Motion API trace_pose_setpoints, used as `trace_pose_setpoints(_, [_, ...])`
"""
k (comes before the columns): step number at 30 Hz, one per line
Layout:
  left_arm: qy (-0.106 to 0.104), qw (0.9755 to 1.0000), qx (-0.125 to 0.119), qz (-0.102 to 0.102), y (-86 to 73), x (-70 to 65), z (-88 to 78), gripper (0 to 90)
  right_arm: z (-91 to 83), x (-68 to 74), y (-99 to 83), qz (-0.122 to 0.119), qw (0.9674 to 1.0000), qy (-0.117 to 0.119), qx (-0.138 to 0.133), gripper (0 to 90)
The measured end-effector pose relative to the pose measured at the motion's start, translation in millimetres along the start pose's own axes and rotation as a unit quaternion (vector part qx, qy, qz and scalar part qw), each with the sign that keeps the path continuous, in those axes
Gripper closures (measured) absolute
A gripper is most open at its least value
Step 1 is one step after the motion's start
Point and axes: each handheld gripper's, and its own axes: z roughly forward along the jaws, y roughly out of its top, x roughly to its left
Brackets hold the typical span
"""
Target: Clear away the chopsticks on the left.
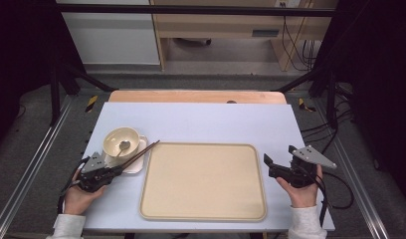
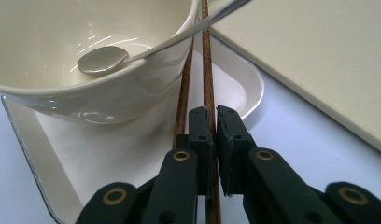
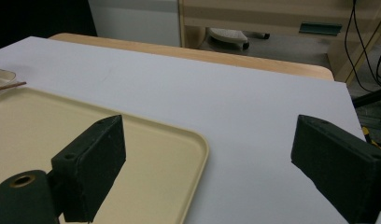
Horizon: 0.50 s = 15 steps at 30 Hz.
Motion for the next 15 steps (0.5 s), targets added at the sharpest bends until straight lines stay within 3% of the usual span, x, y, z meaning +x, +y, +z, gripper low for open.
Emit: trace_pose_setpoints(15, [-0.003, 0.9998, -0.017, -0.005, 8.1, -18.6, -8.9, 85.0, -1.5, -1.8, 0.4, 0.004, 1.0, 0.0, 0.001, 8.9])
